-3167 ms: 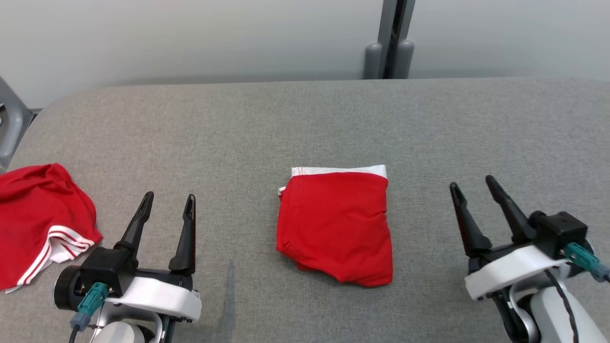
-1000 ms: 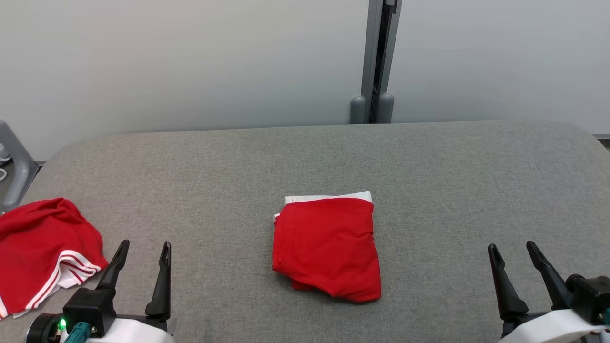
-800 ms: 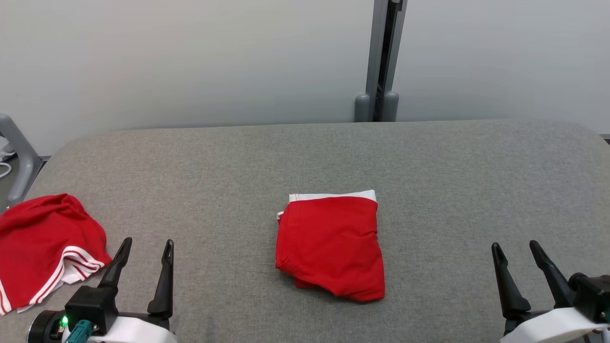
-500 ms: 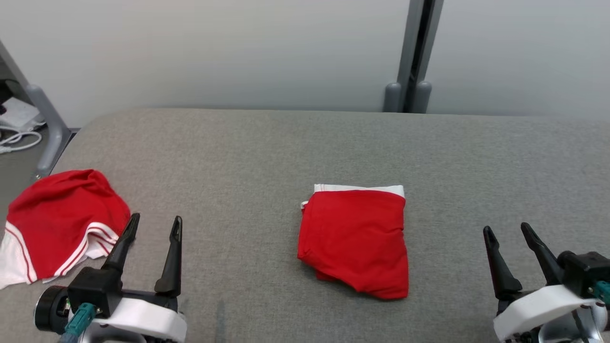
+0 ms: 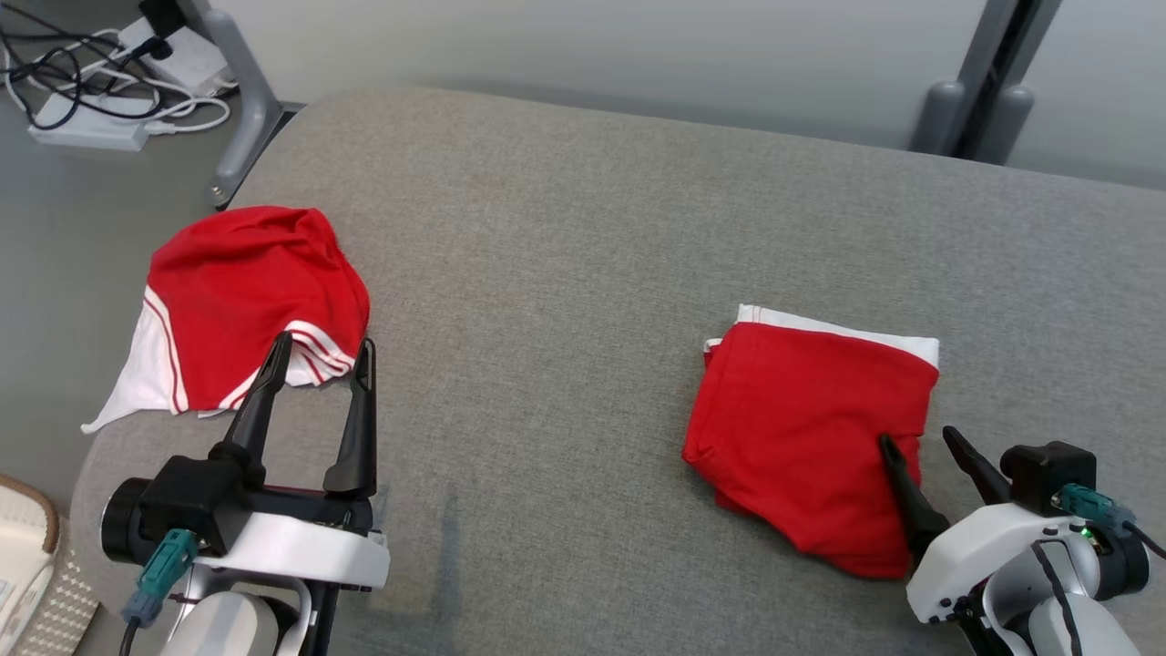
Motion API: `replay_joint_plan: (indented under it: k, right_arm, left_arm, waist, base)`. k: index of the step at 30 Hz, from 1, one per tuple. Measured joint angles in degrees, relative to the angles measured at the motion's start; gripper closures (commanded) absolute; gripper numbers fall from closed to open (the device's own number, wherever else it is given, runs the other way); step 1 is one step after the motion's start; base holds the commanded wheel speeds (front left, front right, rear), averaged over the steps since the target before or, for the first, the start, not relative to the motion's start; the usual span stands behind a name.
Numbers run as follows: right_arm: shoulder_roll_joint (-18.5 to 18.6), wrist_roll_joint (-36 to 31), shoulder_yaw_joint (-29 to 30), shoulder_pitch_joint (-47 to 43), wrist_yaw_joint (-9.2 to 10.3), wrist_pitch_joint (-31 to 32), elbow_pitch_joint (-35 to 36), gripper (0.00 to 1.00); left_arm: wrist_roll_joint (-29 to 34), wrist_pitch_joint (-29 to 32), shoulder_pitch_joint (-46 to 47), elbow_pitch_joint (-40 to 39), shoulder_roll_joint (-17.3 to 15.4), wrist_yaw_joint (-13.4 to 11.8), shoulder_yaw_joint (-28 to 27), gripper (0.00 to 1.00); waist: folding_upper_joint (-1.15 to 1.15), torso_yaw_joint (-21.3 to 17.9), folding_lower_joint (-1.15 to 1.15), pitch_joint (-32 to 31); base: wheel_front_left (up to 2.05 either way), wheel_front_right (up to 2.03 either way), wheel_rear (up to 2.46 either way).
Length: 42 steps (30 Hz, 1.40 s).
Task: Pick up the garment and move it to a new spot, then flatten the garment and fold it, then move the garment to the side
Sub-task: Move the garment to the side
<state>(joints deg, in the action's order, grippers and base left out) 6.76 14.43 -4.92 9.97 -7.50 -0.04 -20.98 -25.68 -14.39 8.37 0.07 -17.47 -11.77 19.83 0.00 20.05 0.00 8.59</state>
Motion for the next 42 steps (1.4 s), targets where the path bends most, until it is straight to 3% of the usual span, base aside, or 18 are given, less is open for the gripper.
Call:
replay_joint_plan:
  k: [7,9,11,13,14,21,27,42]
  right_arm:
    - [0.32,0.29,-0.37,2.7,0.0,-0.16,-6.57,0.02]
    - [0.26,0.63,-0.77,3.61,0.0,-0.43,-8.04,0.57]
    - [0.3,1.09,-0.97,4.31,0.0,-0.99,-9.06,0.66]
    - [0.35,1.66,-1.32,5.21,0.0,-1.35,-9.64,0.91]
    - [0.38,1.83,-1.56,5.7,0.0,-1.52,-9.81,0.99]
    - [2.24,3.54,-5.53,8.16,-0.01,-1.82,-9.88,1.0]
    - [5.9,4.71,-11.11,8.46,-0.01,-0.93,-7.44,1.0]
    - [13.4,6.33,-16.83,8.87,-0.01,-0.02,-3.41,1.0]
  left_arm:
    - [0.47,-0.41,0.72,0.6,1.07,0.7,-0.55,0.0]
    - [0.68,-0.46,0.75,0.8,1.22,0.98,-0.88,0.0]
    - [0.9,-0.52,0.76,0.97,1.31,1.23,-1.12,0.0]
    - [0.93,-0.53,0.77,1.09,1.47,1.66,-1.33,0.0]
    - [1.0,-0.53,0.77,1.18,1.55,1.71,-1.41,0.0]
    - [1.99,-0.62,0.99,1.21,2.11,2.71,-2.0,0.0]
    - [2.94,-0.76,1.24,0.27,2.02,3.42,-3.07,0.0]
    - [5.04,1.16,2.96,-4.91,-1.45,4.04,-3.04,0.0]
  waist:
    - [0.0,2.09,0.0,1.89]
    - [0.0,2.04,0.0,1.9]
    - [0.0,1.8,0.0,1.9]
    - [0.0,1.44,0.0,1.94]
    - [0.0,1.22,0.0,1.97]
    - [0.0,-1.34,0.0,2.51]
    - [0.0,-6.6,0.0,3.18]
    - [0.0,-25.35,0.0,6.31]
  base:
    - [0.0,0.0,0.0]
    - [0.0,0.0,0.0]
    - [0.0,0.0,0.0]
    - [0.0,0.0,0.0]
    - [0.0,0.0,0.0]
    - [0.0,0.0,0.0]
    - [0.0,0.0,0.0]
    - [0.0,0.0,0.0]
